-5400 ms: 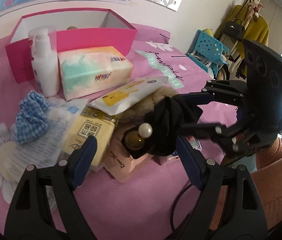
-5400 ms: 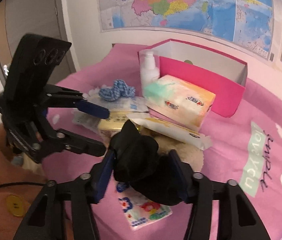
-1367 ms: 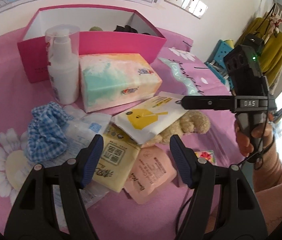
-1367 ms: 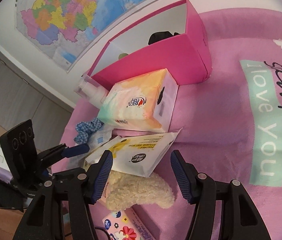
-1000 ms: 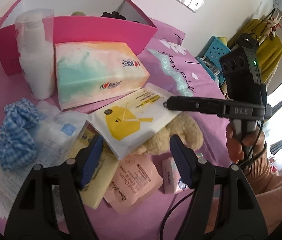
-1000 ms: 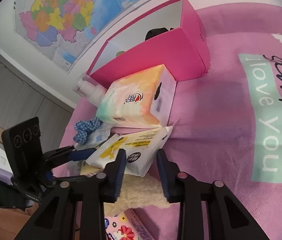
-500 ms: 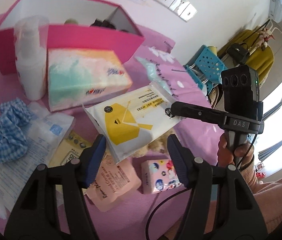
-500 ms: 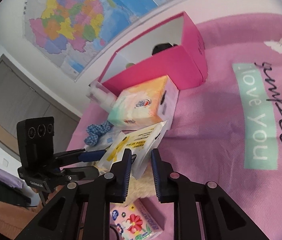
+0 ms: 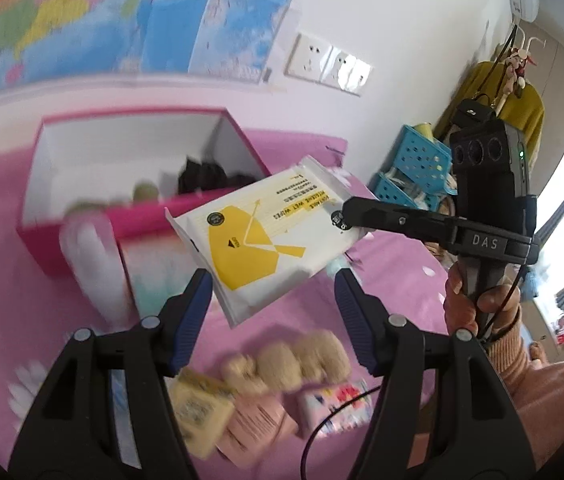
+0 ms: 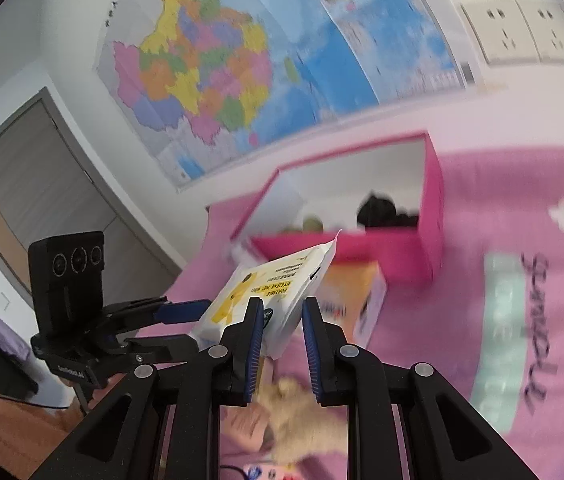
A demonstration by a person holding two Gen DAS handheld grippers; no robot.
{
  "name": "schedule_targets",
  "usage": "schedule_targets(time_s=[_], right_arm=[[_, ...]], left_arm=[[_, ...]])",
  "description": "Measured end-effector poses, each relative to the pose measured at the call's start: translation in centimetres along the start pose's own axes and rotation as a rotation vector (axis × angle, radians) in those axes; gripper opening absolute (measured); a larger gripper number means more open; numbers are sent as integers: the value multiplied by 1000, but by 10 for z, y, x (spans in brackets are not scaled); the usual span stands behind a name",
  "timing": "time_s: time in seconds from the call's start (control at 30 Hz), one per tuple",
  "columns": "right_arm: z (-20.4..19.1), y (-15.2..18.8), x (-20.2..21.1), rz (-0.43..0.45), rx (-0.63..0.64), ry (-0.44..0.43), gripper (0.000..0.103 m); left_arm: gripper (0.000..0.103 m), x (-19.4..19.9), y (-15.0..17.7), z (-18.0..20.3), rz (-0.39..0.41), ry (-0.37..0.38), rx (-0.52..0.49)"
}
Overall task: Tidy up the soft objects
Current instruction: 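Carry the wet-wipe pack into the pink shoebox and release it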
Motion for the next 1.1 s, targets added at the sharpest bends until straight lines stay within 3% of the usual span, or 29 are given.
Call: schedule_targets(time_s=[0.27, 0.53, 0.63, 0.7, 0.77, 0.8, 0.83, 1.1], right_arm=[[15, -62, -26, 76, -13, 14, 20], [41, -99, -73, 60, -52, 51, 20], [48, -108, -89, 53, -57, 76, 20], [52, -112, -101, 47, -55, 114, 20], [54, -113, -115, 29, -26, 204, 29], [54, -113, -117, 29, -22, 227, 40], [55, -111, -119, 29, -25, 245, 44], [42, -91, -96, 32, -1, 229, 45]], left_arm=[[65, -22, -59, -26, -1, -94, -13], [65, -58, -94, -78, -47, -183, 55], [65, -71, -99, -93, -71, -205, 77], [65, -75, -103, -103, -72, -266, 96], [65, -73, -104, -111, -64, -323, 118], [65, -70, -104, -111, -54, -320, 117], [65, -65, -101, -109, -42, -304, 110], [65, -20, -80, -80, 42, -299, 3]])
Point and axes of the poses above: each gripper's, at about its wrist camera, not at the fingertips, and x roughly against the way its jaws point, z to its right, y to its underside, the point moved 5 cm from there along -x, roughly the way its jaws point, and after that the axes turned 15 degrees about y, right-handed, at the moved point
